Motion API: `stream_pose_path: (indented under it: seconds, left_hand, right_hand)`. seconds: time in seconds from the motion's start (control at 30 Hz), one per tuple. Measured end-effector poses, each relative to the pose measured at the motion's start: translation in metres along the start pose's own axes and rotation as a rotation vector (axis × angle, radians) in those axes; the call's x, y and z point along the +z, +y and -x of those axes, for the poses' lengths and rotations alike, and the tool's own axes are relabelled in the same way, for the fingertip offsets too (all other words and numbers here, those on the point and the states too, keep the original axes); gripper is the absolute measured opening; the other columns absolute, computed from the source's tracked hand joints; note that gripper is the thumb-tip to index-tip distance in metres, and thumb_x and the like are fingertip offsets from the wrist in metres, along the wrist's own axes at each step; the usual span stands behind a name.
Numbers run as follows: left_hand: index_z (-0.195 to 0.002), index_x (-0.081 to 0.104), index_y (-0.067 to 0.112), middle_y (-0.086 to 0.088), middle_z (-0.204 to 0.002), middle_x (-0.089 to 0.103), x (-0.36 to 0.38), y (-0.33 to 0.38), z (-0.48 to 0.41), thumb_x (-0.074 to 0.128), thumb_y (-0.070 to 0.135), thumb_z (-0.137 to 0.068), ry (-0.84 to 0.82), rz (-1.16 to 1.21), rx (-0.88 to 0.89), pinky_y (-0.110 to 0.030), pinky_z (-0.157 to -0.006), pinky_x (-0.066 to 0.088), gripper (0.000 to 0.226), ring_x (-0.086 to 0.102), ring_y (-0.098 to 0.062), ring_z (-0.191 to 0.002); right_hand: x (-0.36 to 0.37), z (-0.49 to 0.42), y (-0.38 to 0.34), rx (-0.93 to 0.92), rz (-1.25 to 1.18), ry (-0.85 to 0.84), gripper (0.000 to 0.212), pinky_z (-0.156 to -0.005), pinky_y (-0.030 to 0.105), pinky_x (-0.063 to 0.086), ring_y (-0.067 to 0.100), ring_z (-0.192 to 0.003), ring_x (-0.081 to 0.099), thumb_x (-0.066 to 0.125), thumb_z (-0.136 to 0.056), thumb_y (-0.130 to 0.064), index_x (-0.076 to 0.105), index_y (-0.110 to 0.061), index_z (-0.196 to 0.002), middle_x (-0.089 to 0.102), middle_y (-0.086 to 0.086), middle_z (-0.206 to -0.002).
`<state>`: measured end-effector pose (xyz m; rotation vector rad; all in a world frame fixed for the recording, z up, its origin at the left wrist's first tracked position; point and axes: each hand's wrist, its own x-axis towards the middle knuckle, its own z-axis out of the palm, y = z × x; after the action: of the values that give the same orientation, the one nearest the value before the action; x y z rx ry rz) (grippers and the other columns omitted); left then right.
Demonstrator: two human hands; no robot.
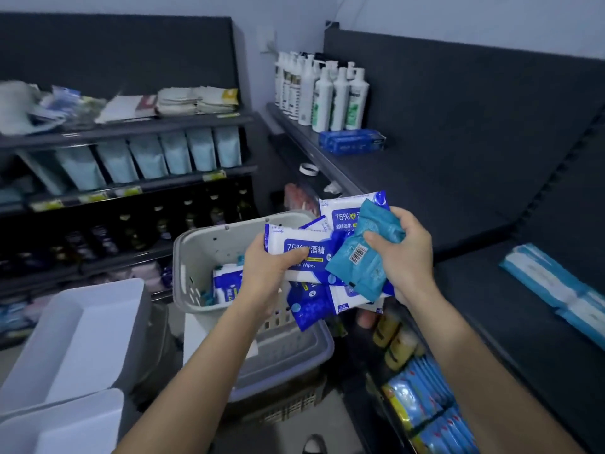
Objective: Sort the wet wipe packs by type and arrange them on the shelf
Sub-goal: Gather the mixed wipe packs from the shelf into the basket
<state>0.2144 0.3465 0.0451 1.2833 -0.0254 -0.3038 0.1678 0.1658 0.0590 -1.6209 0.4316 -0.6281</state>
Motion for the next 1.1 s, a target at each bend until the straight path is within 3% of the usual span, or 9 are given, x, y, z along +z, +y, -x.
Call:
stream_pose_path:
  seconds: [0.1, 0.4, 0.57, 0.73, 0.83, 0.93, 0.97, 1.03, 1.1]
  left_hand:
    - [-0.101, 0.054, 0.008, -0.010, -0.095, 0.074, -0.015, 0.008, -0.030, 0.073, 0.004, -0.080, 0.054, -0.035, 0.028, -0.044, -0.069, 0.059, 0.029, 0.073, -0.027, -0.083]
    - [-0.103, 0.053, 0.010, -0.008, -0.095, 0.074, -0.063, 0.026, -0.117, 0.077, 0.010, -0.078, 0.254, -0.123, 0.056, -0.049, -0.073, 0.058, 0.034, 0.073, -0.028, -0.085]
    - [-0.107, 0.054, 0.011, -0.007, -0.093, 0.074, -0.097, 0.000, -0.138, 0.077, 0.012, -0.078, 0.301, -0.183, -0.048, -0.049, -0.074, 0.059, 0.037, 0.073, -0.025, -0.082]
    - [-0.100, 0.054, 0.016, -0.009, -0.092, 0.073, -0.125, -0.027, -0.151, 0.078, 0.010, -0.077, 0.298, -0.277, -0.204, -0.050, -0.073, 0.059, 0.033, 0.073, -0.025, -0.078]
    - [-0.098, 0.055, 0.018, -0.006, -0.089, 0.074, -0.137, -0.041, -0.157, 0.078, 0.013, -0.077, 0.248, -0.449, -0.248, -0.050, -0.074, 0.059, 0.032, 0.073, -0.022, -0.077]
    - [-0.098, 0.056, 0.021, -0.001, -0.098, 0.067, -0.142, -0.052, -0.158, 0.076, 0.016, -0.078, 0.208, -0.756, -0.163, -0.040, -0.071, 0.059, 0.028, 0.069, -0.016, -0.081]
    - [-0.104, 0.057, 0.021, 0.000, -0.105, 0.062, -0.143, -0.053, -0.158, 0.075, 0.017, -0.078, 0.203, -0.880, -0.121, -0.035, -0.073, 0.057, 0.032, 0.065, -0.015, -0.088]
    - [-0.118, 0.057, 0.017, -0.002, -0.119, 0.052, -0.146, -0.054, -0.158, 0.073, 0.018, -0.078, 0.184, -1.110, -0.005, -0.029, -0.085, 0.047, 0.043, 0.055, -0.018, -0.104]
    - [-0.124, 0.055, 0.013, -0.004, -0.126, 0.049, -0.144, -0.049, -0.158, 0.071, 0.019, -0.081, 0.127, -1.231, 0.101, -0.030, -0.095, 0.041, 0.046, 0.048, -0.022, -0.116]
  right_hand:
    - [0.031, -0.027, 0.005, -0.003, -0.008, -0.042, 0.037, -0.063, 0.026, 0.054, 0.004, -0.082, 0.067, 0.071, -0.083, -0.006, 0.059, -0.027, -0.111, 0.067, -0.009, -0.098]
    - [0.124, -0.103, 0.025, 0.004, -0.015, -0.194, 0.039, -0.071, 0.028, 0.055, 0.007, -0.089, 0.066, 0.071, -0.082, -0.007, 0.057, -0.030, -0.110, 0.066, -0.009, -0.101]
    - [0.159, -0.105, 0.063, 0.108, 0.057, -0.268, 0.034, -0.068, 0.028, 0.056, 0.010, -0.090, 0.065, 0.070, -0.084, -0.008, 0.055, -0.031, -0.106, 0.064, -0.007, -0.100]
    - [0.176, -0.093, 0.103, 0.266, 0.182, -0.322, 0.026, -0.071, 0.038, 0.059, 0.014, -0.088, 0.066, 0.069, -0.086, -0.013, 0.055, -0.027, -0.104, 0.066, -0.003, -0.096]
    - [0.181, -0.092, 0.115, 0.246, 0.345, -0.426, 0.022, -0.069, 0.033, 0.056, 0.016, -0.087, 0.065, 0.068, -0.087, -0.017, 0.055, -0.021, -0.104, 0.067, 0.003, -0.100]
    - [0.185, -0.090, 0.123, 0.156, 0.606, -0.574, 0.043, -0.064, 0.021, 0.045, 0.017, -0.095, 0.058, 0.069, -0.086, -0.023, 0.050, -0.013, -0.124, 0.060, 0.006, -0.116]
    - [0.186, -0.089, 0.125, 0.124, 0.698, -0.597, 0.049, -0.069, 0.021, 0.043, 0.020, -0.101, 0.056, 0.068, -0.086, -0.024, 0.046, -0.012, -0.128, 0.055, 0.008, -0.121]
    - [0.183, -0.086, 0.127, 0.074, 0.840, -0.581, 0.052, -0.089, 0.030, 0.044, 0.026, -0.113, 0.050, 0.067, -0.087, -0.028, 0.042, -0.014, -0.131, 0.049, 0.011, -0.126]
    - [0.175, -0.084, 0.122, 0.086, 0.921, -0.534, 0.052, -0.097, 0.041, 0.044, 0.030, -0.116, 0.049, 0.065, -0.088, -0.030, 0.041, -0.016, -0.132, 0.047, 0.013, -0.128]
